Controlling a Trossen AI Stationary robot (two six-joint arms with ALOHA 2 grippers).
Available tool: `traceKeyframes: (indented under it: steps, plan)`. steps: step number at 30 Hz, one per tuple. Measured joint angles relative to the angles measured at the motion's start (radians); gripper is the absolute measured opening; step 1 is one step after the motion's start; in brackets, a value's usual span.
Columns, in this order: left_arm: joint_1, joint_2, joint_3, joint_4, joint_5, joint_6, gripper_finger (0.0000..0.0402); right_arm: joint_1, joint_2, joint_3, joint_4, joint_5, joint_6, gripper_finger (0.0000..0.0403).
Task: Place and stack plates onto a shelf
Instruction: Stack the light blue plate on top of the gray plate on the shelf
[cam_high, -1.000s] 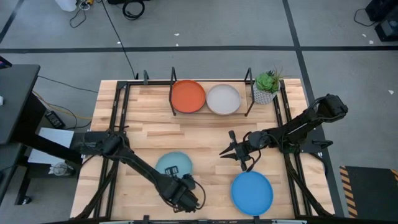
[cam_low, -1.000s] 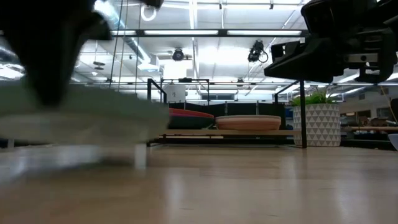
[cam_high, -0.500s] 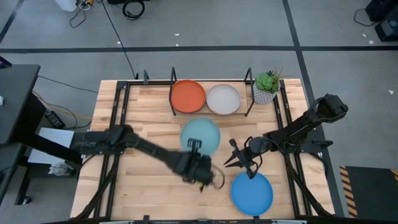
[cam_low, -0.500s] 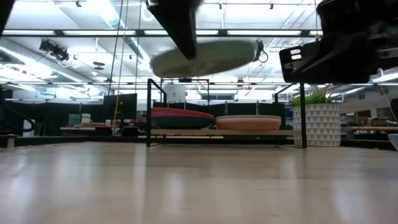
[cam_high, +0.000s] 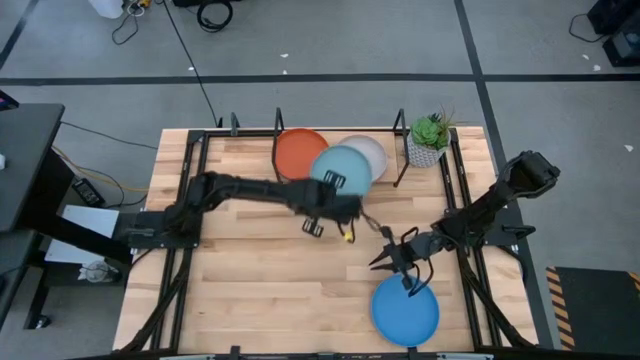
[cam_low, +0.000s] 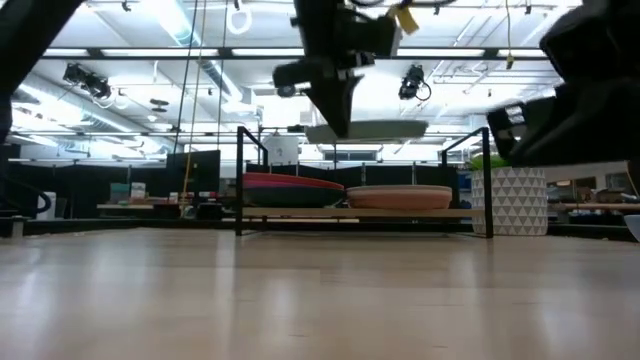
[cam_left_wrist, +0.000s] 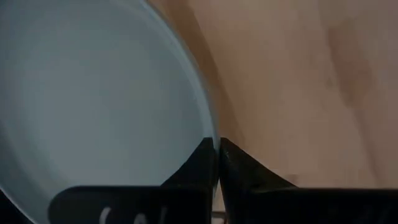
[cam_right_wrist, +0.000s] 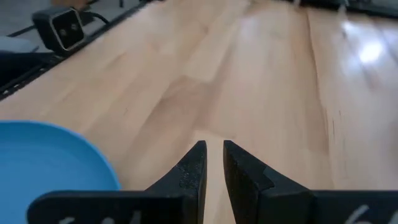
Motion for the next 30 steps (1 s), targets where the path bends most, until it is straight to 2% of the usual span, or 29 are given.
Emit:
traceKeyframes:
  steps: [6, 10, 13, 16, 22, 30]
  plan:
    - [0.15, 0.0, 0.0, 0.134, 0.227, 0.164, 0.0018, 0.049, 0.0, -0.034, 0.011, 0.116, 0.093, 0.0059]
    - [0.225, 0.0, 0.0, 0.257, 0.335, 0.255, 0.0018, 0.064, 0.0, -0.034, 0.044, 0.199, 0.058, 0.0059]
    - [0.267, 0.0, 0.0, 0.291, 0.434, 0.299, 0.0018, 0.064, 0.0, -0.034, 0.077, 0.238, 0.02, 0.0059]
    - [0.299, 0.011, 0.0, 0.31, 0.492, 0.309, 0.0018, 0.063, 0.0, -0.034, 0.088, 0.266, 0.002, 0.0059]
    - [0.333, 0.063, -0.001, 0.324, 0.54, 0.325, 0.0018, 0.061, 0.0, -0.033, 0.117, 0.318, -0.024, 0.0059]
    - [0.321, 0.093, -0.001, 0.363, 0.464, 0.403, 0.0019, 0.063, -0.001, -0.033, 0.117, 0.313, -0.016, 0.0059]
